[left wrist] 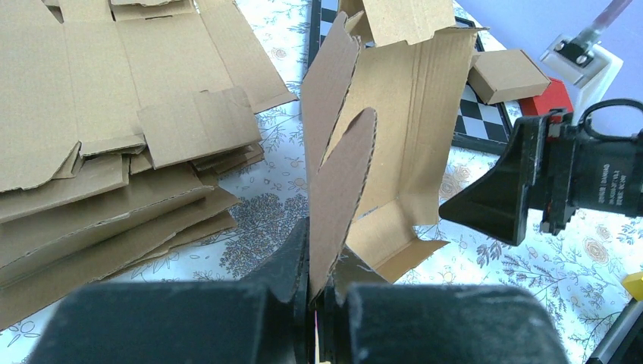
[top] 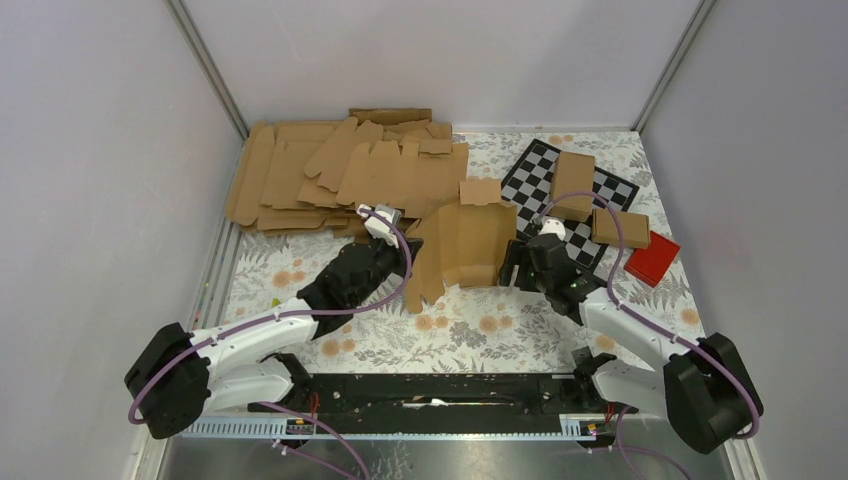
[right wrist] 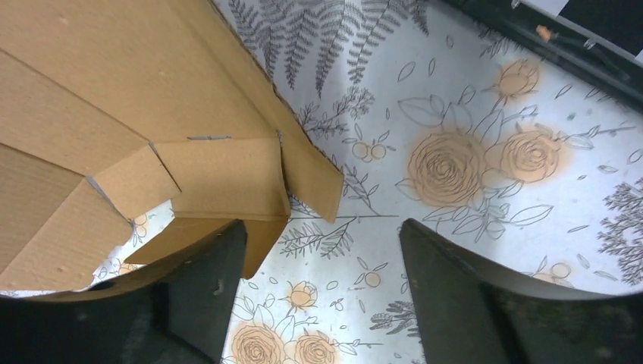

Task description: Fold the paper box

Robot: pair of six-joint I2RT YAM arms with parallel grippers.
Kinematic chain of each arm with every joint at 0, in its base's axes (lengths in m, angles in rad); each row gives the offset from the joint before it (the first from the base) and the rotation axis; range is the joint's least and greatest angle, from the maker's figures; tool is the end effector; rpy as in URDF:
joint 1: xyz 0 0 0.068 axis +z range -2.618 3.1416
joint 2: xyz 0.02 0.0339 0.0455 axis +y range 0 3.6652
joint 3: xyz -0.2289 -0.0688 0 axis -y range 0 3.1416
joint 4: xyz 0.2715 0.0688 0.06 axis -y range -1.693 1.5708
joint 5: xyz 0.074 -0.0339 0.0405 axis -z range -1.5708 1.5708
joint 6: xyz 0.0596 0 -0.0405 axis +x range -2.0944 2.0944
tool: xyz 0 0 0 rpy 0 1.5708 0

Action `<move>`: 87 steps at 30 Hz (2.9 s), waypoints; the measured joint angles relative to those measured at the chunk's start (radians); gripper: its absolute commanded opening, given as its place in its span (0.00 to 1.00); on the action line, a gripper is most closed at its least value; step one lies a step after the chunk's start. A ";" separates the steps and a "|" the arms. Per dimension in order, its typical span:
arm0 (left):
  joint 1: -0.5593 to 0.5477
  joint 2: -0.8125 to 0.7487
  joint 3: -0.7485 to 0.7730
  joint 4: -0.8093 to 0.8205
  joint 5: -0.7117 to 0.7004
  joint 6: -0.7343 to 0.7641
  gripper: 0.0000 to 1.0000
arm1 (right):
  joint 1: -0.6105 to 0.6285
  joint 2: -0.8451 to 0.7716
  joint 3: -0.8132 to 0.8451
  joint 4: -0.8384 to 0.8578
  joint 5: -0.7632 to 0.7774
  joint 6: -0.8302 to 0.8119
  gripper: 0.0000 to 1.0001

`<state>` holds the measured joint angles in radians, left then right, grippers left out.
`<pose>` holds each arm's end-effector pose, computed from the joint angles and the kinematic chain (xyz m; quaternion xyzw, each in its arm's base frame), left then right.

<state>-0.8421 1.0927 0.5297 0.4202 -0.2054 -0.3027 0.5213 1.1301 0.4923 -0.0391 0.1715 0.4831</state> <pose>0.2137 -0.2212 0.2037 0.1356 0.7425 -0.2877 0.5895 0.2476 0.1305 0.1239 0.0199 0.8990 0.1396 0.4146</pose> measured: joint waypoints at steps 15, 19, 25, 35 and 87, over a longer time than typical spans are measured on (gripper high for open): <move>0.000 0.000 0.000 0.000 0.005 -0.001 0.00 | -0.142 0.045 -0.003 0.105 -0.147 0.003 0.88; 0.000 0.000 0.000 0.000 0.010 -0.001 0.00 | -0.153 0.064 -0.008 0.173 -0.204 0.019 0.84; 0.000 0.000 0.000 0.001 0.013 -0.001 0.00 | -0.154 0.140 -0.033 0.237 -0.262 0.052 0.77; 0.000 0.000 0.000 0.001 0.016 -0.002 0.00 | -0.154 0.185 -0.053 0.277 -0.269 0.072 0.49; -0.012 0.014 -0.115 0.212 -0.094 0.080 0.00 | -0.196 -0.002 -0.148 0.280 -0.492 0.806 0.00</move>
<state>-0.8543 1.1072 0.4145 0.6323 -0.2996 -0.2222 0.3248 1.1278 0.3443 0.2409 -0.3210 1.2892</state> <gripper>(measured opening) 0.014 0.019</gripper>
